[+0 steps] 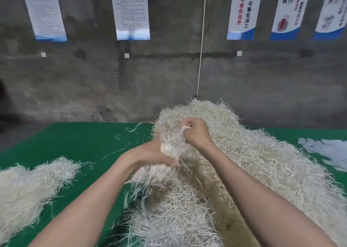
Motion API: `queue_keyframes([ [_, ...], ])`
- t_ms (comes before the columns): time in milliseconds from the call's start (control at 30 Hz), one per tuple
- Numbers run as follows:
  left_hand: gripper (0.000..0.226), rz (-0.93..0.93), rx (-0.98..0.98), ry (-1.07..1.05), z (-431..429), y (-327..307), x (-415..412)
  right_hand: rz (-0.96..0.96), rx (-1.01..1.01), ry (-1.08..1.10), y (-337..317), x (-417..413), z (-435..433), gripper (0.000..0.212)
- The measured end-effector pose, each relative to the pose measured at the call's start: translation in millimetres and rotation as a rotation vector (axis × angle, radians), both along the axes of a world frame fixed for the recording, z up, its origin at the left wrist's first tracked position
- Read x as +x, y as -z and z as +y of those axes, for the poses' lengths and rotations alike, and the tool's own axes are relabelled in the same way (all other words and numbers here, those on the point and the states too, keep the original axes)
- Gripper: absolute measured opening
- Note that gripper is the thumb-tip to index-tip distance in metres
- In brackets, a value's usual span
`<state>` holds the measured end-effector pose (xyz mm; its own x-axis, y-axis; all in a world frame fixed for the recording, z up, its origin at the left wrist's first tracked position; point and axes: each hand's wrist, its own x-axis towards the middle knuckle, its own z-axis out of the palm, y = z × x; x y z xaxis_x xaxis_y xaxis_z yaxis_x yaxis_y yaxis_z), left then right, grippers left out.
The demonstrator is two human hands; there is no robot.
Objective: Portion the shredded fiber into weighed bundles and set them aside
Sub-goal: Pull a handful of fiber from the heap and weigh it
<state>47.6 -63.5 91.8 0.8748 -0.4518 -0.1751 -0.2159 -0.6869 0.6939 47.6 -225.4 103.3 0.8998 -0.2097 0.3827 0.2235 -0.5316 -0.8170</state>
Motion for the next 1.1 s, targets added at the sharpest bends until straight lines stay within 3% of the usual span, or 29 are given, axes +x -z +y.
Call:
queue_keyframes([
  [67,0.106,-0.052,0.035,-0.114,-6.2,29.7,0.6,-0.067,0.062,-0.015,-6.3,-4.0,2.0,0.021],
  [167,0.030,-0.117,-0.076,-0.318,-11.2,54.2,12.4,-0.107,0.054,-0.100,-8.1,-15.1,7.0,0.030],
  [200,0.018,-0.130,-0.135,-0.372,-9.4,56.2,19.0,-0.111,0.069,-0.139,-10.6,-18.9,7.2,0.031],
  [267,0.011,-0.108,-0.373,-0.496,1.3,51.4,32.1,-0.105,0.108,-0.225,-19.2,-21.6,1.4,0.030],
  [333,0.026,0.063,-0.707,-0.652,15.8,36.4,40.1,-0.093,0.064,-0.253,-26.1,-21.4,-9.4,0.024],
  [367,0.031,0.191,-0.906,-0.657,22.4,29.2,42.5,-0.068,-0.009,-0.238,-24.3,-22.0,-14.6,0.018],
  [433,0.026,0.407,-1.252,-0.541,31.8,16.3,45.5,0.063,-0.240,-0.163,1.4,-19.1,-24.1,0.033],
  [500,0.023,0.447,-1.423,-0.515,32.5,8.8,45.0,0.267,-0.461,-0.116,42.6,-18.4,-32.4,0.038],
  [567,0.020,0.393,-1.444,-0.541,29.3,6.9,43.4,0.342,-0.531,-0.076,70.2,-19.6,-35.2,0.035],
  [600,0.018,0.369,-1.431,-0.578,28.6,7.4,41.5,0.298,-0.445,-0.039,73.4,-18.2,-34.4,0.035],
  [700,0.013,0.354,-1.402,-0.632,26.6,14.5,34.4,0.013,0.159,0.084,41.8,-11.8,-16.7,0.029],
  [800,0.011,0.322,-1.310,-0.543,20.1,18.7,25.1,-0.125,0.434,-0.105,-6.9,-9.6,18.5,0.018],
  [867,0.015,0.187,-1.191,-0.551,15.5,18.7,20.8,-0.081,0.302,-0.272,-28.7,-5.5,41.6,0.061],
  [900,0.009,0.083,-1.101,-0.586,14.8,17.8,16.7,-0.036,0.057,-0.259,-34.1,-2.7,51.7,0.081],
  [967,0.015,-0.110,-0.902,-0.603,19.7,18.9,10.0,-0.033,-0.501,-0.129,-33.8,2.1,67.2,0.100],
  [1000,0.018,-0.168,-0.815,-0.582,24.0,20.5,6.6,-0.035,-0.585,-0.179,-29.1,1.7,73.7,0.104],
  [1100,0.025,-0.062,-0.883,-0.554,39.1,24.5,-4.6,0.124,-0.299,-0.526,0.4,-10.1,93.2,0.102],
])
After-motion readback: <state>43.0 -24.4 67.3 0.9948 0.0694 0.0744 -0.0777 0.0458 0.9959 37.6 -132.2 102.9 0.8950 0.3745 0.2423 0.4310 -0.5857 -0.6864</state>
